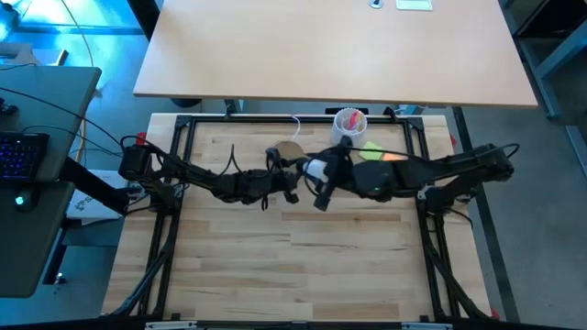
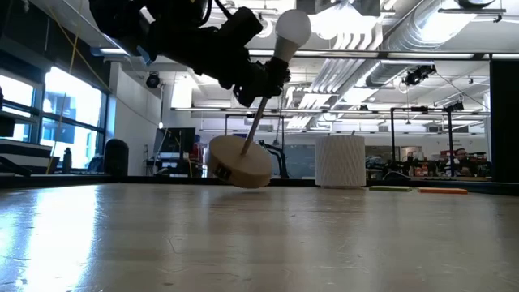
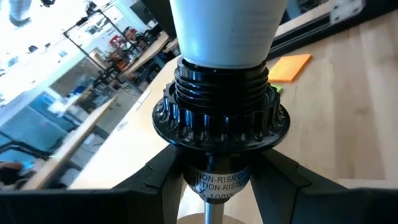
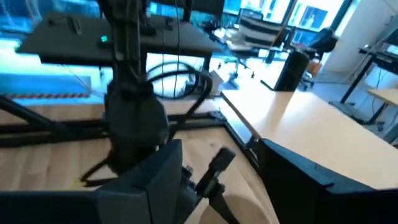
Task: Screw lightbulb
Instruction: Remove the lightbulb from the lamp
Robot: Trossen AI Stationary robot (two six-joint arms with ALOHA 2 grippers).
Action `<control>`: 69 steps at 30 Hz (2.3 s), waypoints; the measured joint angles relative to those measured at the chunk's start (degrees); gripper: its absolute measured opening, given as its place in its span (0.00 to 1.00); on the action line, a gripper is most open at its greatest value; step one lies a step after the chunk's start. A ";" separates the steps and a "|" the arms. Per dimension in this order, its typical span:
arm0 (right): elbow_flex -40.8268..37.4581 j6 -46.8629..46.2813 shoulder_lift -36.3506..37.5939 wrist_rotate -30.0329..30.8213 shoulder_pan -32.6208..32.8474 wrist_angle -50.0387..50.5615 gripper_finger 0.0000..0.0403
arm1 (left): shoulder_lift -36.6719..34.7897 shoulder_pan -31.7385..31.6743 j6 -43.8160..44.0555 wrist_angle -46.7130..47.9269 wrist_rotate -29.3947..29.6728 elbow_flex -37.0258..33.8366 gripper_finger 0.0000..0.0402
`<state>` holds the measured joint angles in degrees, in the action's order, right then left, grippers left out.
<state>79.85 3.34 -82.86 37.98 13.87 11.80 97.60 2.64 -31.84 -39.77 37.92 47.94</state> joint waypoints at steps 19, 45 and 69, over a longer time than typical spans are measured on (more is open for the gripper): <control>-0.13 -62.35 5.05 34.60 28.80 63.05 0.51 | -0.07 -9.32 28.65 -0.02 -36.20 0.03 0.36; -15.52 -77.34 -3.83 41.59 27.34 55.09 0.51 | 0.04 -13.16 39.06 0.00 -39.44 -4.10 0.49; -15.47 -50.31 0.77 3.86 14.33 53.54 0.51 | -8.88 -18.02 30.71 22.99 -39.94 -4.04 0.62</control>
<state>64.38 -46.97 -82.09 41.83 28.20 65.34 88.72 -15.38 -1.13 -16.78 -2.02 43.90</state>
